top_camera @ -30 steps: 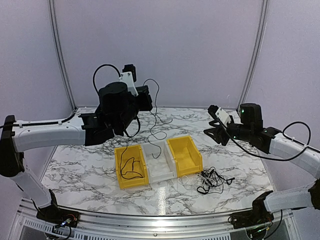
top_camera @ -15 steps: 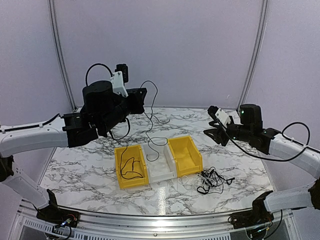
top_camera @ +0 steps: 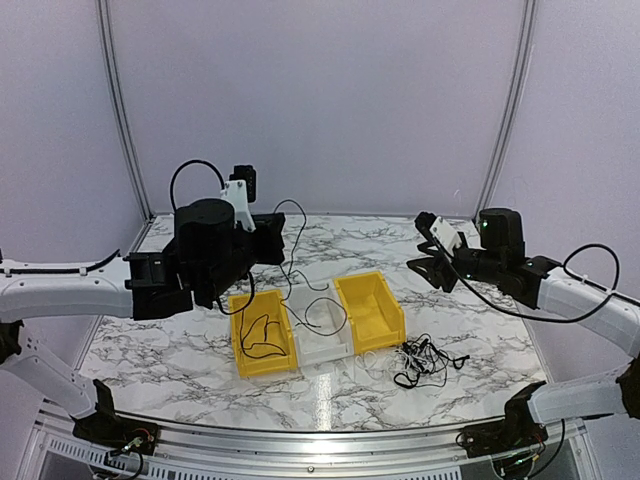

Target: Untangle the cables

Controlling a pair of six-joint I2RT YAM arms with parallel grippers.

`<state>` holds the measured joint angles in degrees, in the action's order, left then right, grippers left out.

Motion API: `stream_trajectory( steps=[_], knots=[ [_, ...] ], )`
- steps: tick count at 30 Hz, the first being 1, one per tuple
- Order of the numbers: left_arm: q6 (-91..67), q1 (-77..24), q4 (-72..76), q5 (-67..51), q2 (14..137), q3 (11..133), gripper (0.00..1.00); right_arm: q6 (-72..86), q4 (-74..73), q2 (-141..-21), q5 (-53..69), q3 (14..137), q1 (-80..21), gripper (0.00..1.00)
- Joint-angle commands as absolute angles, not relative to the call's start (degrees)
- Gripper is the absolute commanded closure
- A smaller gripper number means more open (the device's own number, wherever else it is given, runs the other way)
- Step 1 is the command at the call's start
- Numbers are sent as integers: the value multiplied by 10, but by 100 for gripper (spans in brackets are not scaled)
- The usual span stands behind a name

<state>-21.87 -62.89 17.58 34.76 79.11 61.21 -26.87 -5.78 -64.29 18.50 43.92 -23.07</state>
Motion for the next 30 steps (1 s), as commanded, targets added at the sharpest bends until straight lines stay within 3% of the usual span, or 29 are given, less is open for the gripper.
stream_trajectory(
  steps=[1, 8, 18, 30],
  knots=[
    [-201, -625, 170, 399, 826, 618, 100, -272, -48, -650, 187, 440, -227, 53],
    [-147, -617, 171, 425, 920, 664, 100, -272, -52, -650, 188, 440, -227, 53],
    [-193, -611, 174, 356, 990, 686, 100, -278, -55, -656, 188, 440, -227, 53],
    [-233, -611, 149, 410, 920, 574, 100, -281, -64, -665, 197, 444, -227, 52]
  ],
)
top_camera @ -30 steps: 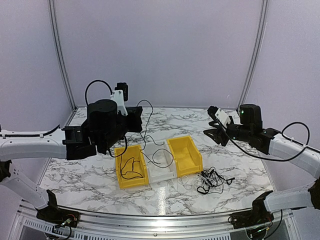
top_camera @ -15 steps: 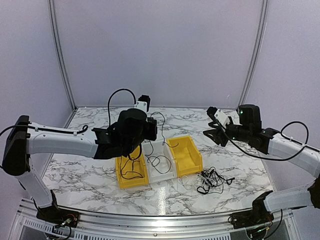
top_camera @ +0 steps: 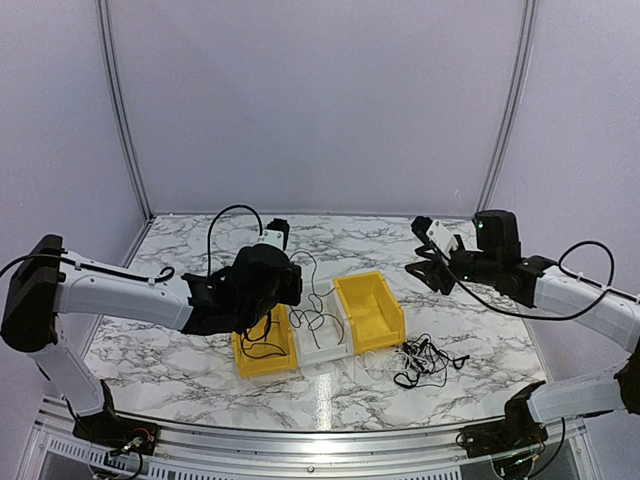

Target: Untangle the cables

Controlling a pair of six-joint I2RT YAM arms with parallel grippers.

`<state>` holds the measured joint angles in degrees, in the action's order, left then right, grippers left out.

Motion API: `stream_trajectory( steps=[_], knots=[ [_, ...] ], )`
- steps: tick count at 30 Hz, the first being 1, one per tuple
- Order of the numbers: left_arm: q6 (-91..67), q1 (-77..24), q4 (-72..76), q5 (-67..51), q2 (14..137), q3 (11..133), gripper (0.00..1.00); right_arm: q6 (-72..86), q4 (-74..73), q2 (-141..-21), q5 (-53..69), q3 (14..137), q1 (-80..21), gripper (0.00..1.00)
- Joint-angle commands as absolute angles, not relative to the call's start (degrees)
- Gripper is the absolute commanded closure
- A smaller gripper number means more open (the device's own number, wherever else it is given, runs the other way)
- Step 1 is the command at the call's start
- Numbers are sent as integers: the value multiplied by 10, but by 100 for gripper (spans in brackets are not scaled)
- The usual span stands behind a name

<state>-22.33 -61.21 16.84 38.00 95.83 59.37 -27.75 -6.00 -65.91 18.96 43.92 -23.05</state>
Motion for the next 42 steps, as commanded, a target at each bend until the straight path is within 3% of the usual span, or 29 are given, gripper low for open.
stream_trajectory(
  steps=[1, 22, 29, 35, 42],
  knots=[
    [-232, -610, 142, 410, 916, 571, 100, -282, -64, -664, 198, 444, -227, 53],
    [-242, -607, 115, 317, 1090, 716, 100, -290, -68, -670, 198, 442, -227, 52],
    [-240, -606, 163, 208, 1106, 743, 100, -294, -78, -684, 202, 448, -227, 52],
    [-233, -606, 203, 163, 1106, 730, 100, -296, -80, -685, 204, 448, -226, 52],
    [-250, -603, 237, 195, 1084, 645, 100, -298, -82, -686, 207, 447, -227, 52]
  ],
)
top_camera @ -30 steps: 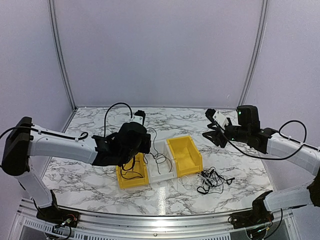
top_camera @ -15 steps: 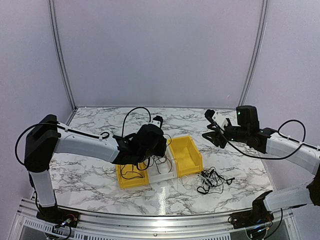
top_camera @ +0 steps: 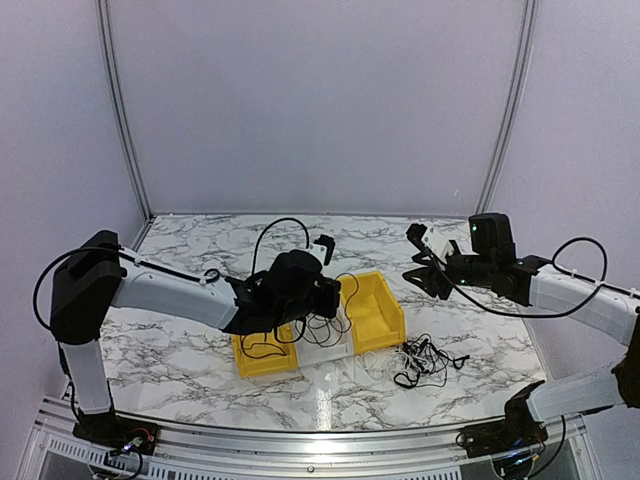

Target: Untangle the cables

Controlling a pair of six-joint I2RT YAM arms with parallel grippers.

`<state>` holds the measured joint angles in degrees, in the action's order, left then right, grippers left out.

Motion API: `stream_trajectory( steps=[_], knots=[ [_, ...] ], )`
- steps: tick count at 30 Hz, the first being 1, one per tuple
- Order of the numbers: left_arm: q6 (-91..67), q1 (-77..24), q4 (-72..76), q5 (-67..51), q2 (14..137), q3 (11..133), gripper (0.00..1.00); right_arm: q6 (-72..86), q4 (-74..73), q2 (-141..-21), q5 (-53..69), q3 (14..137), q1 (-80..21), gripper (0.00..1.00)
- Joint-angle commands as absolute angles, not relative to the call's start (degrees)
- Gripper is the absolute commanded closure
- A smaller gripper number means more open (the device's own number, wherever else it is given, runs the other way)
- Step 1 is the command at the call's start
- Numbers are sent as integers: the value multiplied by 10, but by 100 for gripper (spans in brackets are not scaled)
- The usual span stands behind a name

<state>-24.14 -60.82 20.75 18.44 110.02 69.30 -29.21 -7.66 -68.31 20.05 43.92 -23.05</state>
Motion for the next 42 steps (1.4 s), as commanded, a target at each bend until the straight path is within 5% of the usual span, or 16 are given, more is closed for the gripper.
stream_trajectory(
  steps=[1, 10, 20, 29, 42],
  knots=[
    [-250, -603, 240, 203, 1078, 631, 100, -297, -82, -686, 208, 447, -227, 52],
    [-242, -600, 229, 295, 1014, 556, 100, -299, -86, -690, 218, 450, -227, 52],
    [-256, -599, 173, 253, 1035, 598, 100, -301, -96, -695, 232, 452, -227, 51],
    [-280, -599, 144, 238, 996, 588, 57, -309, -104, -697, 257, 453, -227, 51],
    [-235, -599, 142, 196, 925, 575, 40, -314, -116, -700, 288, 456, -227, 51]
  ],
)
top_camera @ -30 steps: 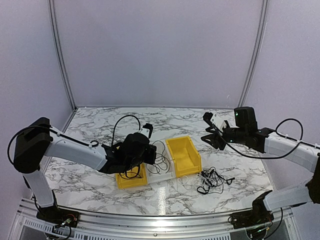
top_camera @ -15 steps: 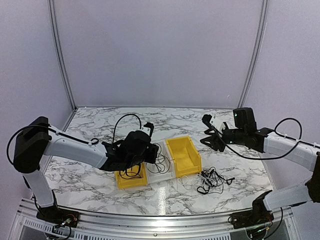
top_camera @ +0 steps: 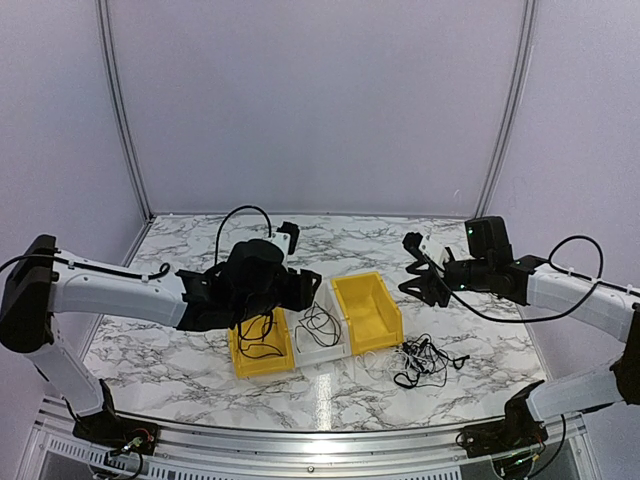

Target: Untangle the cables

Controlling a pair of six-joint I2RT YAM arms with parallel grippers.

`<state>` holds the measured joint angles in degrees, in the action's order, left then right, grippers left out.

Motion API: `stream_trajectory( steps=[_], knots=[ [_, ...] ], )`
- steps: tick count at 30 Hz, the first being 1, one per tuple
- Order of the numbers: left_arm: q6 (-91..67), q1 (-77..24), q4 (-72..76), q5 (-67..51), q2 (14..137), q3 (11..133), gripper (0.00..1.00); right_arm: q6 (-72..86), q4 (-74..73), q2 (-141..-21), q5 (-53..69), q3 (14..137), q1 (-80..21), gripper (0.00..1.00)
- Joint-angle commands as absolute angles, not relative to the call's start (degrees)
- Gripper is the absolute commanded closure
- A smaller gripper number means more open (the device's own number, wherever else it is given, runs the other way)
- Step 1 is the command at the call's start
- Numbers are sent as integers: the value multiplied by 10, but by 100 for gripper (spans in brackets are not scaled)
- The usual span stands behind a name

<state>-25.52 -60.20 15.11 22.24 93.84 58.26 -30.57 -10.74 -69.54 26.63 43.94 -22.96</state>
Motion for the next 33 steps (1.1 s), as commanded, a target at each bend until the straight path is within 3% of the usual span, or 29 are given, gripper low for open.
stream_trajectory(
  steps=[1, 9, 16, 18, 22, 24, 28, 31, 33],
  knots=[
    [-242, -599, 142, 192, 923, 572, 40, -313, -118, -700, 291, 456, -227, 51],
    [-290, -618, 133, 122, 927, 558, 47, -323, -135, -692, 324, 460, -227, 52],
    [-334, -642, 104, 125, 999, 617, 52, -321, -139, -696, 323, 462, -227, 52],
    [-346, -642, 77, 155, 1021, 640, 56, -326, -154, -693, 318, 467, -227, 54],
    [-344, -642, 7, 245, 1047, 679, 76, -394, -257, -688, 316, 493, -228, 63],
    [-342, -641, 1, 266, 1042, 676, 80, -435, -306, -681, 292, 492, -228, 67],
    [-328, -640, 1, 263, 1028, 674, 76, -490, -360, -661, 239, 456, -228, 71],
    [-300, -643, 22, 249, 1010, 676, 58, -501, -370, -656, 217, 432, -228, 71],
    [-273, -650, 36, 255, 995, 674, 53, -504, -371, -656, 212, 424, -228, 71]
  ],
)
